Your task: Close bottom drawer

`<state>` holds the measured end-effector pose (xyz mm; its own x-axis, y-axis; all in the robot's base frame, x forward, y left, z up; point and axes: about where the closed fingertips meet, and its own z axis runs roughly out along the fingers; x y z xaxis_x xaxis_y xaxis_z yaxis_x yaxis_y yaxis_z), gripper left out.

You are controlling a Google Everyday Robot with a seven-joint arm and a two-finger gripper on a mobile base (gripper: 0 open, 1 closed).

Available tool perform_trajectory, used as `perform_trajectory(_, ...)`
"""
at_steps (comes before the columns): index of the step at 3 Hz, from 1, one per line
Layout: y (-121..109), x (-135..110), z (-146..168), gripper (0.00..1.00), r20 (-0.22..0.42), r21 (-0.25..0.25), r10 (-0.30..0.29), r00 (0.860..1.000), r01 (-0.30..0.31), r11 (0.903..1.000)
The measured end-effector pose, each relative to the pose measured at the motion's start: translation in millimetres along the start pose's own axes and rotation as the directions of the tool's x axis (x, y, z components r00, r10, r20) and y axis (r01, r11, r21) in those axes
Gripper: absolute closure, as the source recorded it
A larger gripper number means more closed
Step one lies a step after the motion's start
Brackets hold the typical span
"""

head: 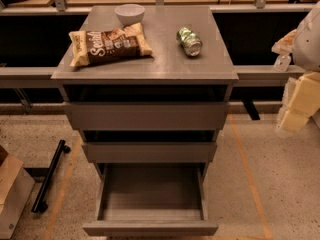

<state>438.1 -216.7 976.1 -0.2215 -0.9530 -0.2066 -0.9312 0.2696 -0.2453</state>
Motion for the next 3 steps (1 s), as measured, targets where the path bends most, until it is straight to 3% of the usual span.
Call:
perform_trajectory(1,0.0,0.0,0.0,0.0,0.0,0.0,0.0,1.0,0.0,1.0)
perform_trajectory(2,-0.5,-1.0,-1.1,0.18,0.005,0.008,-0.002,1.0,0.002,1.0)
perform_trajectory(3,0.0,10.9,24.9,0.42,0.029,-0.031,-0.017,0.999,0.018,0.9994)
